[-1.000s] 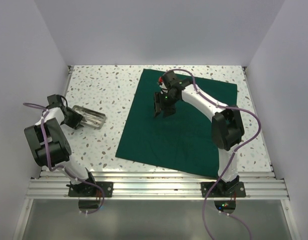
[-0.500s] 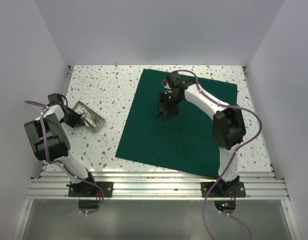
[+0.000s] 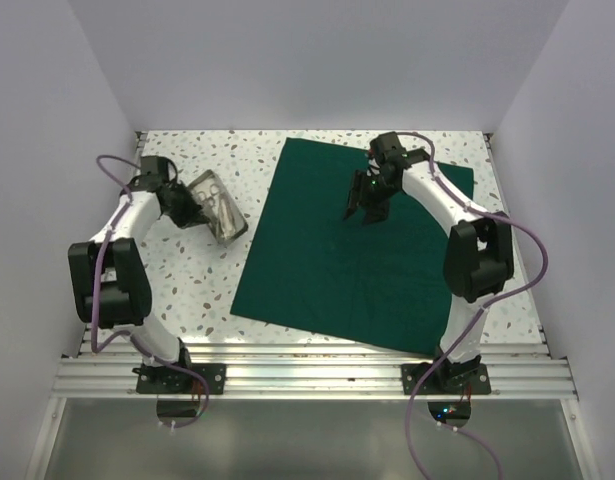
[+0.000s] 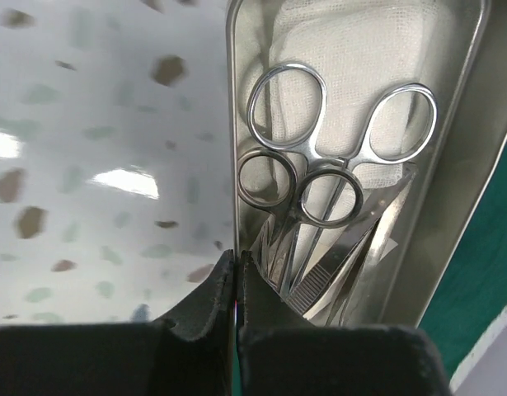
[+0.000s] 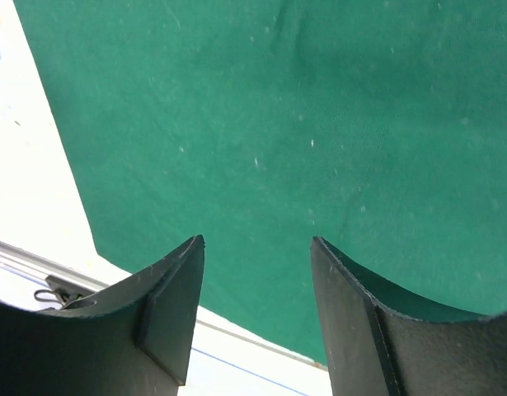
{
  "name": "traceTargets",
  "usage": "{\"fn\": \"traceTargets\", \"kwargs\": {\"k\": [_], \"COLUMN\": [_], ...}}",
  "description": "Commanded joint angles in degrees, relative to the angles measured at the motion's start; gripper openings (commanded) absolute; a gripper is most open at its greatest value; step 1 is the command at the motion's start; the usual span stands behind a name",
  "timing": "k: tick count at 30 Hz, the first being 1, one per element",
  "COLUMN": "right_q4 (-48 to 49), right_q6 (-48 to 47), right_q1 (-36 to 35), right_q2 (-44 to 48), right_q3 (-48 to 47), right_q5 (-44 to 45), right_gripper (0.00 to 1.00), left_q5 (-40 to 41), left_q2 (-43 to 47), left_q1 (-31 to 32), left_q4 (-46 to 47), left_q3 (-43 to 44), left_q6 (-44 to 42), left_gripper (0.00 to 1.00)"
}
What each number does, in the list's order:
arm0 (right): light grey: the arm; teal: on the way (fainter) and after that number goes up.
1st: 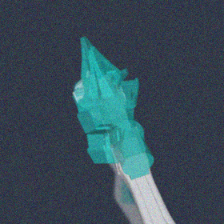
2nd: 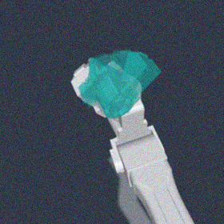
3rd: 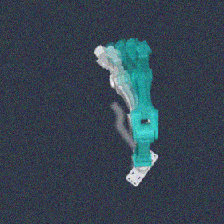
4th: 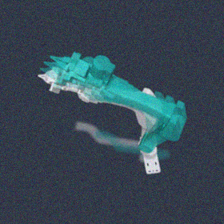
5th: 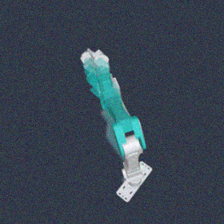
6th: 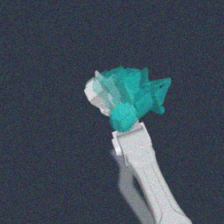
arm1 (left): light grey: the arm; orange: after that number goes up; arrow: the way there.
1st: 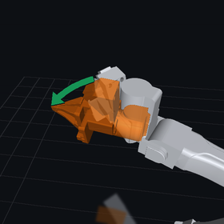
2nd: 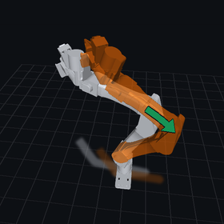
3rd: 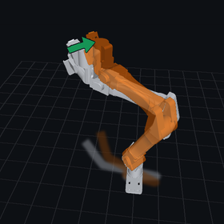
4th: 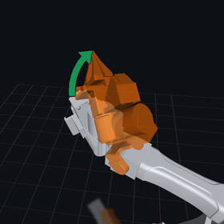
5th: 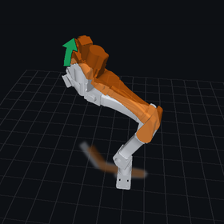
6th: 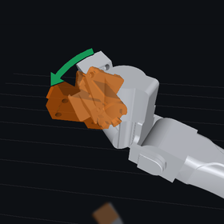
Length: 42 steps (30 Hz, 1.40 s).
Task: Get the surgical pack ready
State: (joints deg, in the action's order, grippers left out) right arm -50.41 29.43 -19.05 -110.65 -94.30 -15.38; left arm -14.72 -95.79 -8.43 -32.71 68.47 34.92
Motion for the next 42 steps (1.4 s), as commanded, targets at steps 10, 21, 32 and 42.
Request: {"fn": "traceTargets", "kwargs": {"k": [10,21,32,42], "right_q4": [-12.77,-13.22,-12.43,-9.44], "right_q6": [-0.69,-3.94,-6.14,-5.7], "right_q1": [1.55,3.14,4.02,5.51], "right_q2": [7.38,7.11,7.64,8.52], "right_q3": [1.67,1.93,5.53,8.78], "right_q5": [14.66,9.92,9.67,7.56], "right_gripper": [0.96,0.99,0.99,0.99], "left_q5": [-1.02,1.89,1.54,1.28], "left_q2": [-10.81,-25.49,-34.29,-34.73], "left_q1": [22.9,37.33,44.11,45.69], "left_q4": [-3.06,-6.93,-9.92,-9.74], "left_q3": [11.06,28.46,37.7,38.15], "left_q6": [12.1,22.82,28.8,29.68], "left_gripper": [0.0,0.0,0.0,0.0]}}
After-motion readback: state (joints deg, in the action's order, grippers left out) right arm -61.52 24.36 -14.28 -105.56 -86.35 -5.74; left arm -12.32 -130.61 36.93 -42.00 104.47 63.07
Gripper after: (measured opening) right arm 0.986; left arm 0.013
